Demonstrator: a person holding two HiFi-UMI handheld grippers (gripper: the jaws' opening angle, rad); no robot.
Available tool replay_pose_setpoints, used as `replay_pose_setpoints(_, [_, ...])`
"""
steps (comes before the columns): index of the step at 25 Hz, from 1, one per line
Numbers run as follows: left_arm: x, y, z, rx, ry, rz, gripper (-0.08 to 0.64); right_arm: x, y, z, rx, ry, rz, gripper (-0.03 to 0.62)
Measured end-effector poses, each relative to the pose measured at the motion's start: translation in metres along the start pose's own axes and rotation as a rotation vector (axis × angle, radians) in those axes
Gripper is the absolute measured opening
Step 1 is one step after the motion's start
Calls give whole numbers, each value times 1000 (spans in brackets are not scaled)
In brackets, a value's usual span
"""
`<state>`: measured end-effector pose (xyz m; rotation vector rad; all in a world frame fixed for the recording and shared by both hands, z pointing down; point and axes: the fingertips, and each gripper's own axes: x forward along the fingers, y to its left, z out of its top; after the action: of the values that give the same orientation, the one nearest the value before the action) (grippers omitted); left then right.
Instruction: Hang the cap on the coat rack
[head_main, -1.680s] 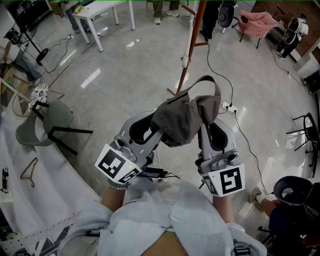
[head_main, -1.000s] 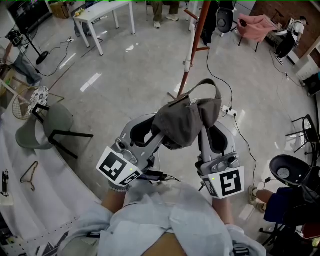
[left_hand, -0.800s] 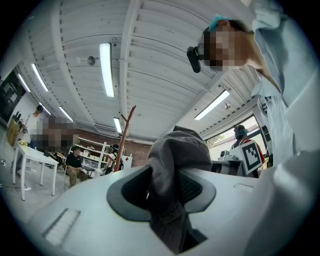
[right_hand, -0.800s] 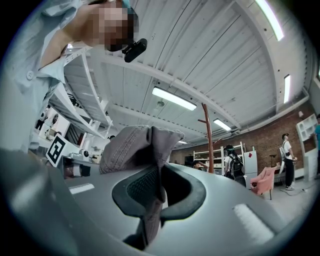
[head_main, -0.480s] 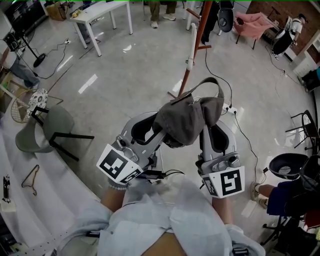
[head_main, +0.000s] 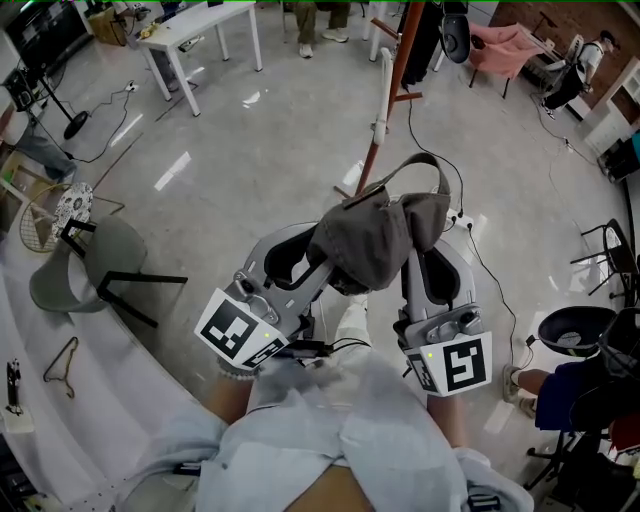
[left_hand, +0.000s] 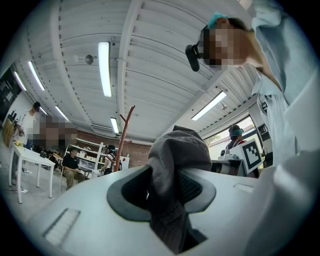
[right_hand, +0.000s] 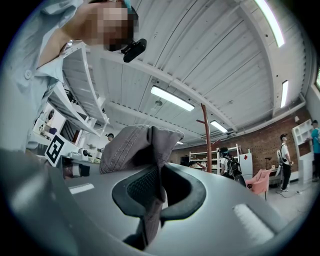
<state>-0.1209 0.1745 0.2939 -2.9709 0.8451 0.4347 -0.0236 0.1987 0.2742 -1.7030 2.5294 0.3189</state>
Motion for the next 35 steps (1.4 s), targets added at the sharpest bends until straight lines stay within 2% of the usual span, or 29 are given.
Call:
replay_pose_setpoints(10, [44, 32, -10, 21, 5, 42, 124, 42, -40, -14, 6, -5, 39, 25])
replay_pose_setpoints(17, [107, 62, -18, 37, 15, 72, 124, 85, -98, -22, 29, -5, 65, 25])
replay_pose_setpoints(23, [134, 87, -35, 38, 6, 98, 124, 115, -124, -40, 32, -12, 95, 25])
replay_pose_setpoints(35, [223, 129, -50, 60, 21, 172, 124, 177, -210, -57, 60, -12, 172, 25])
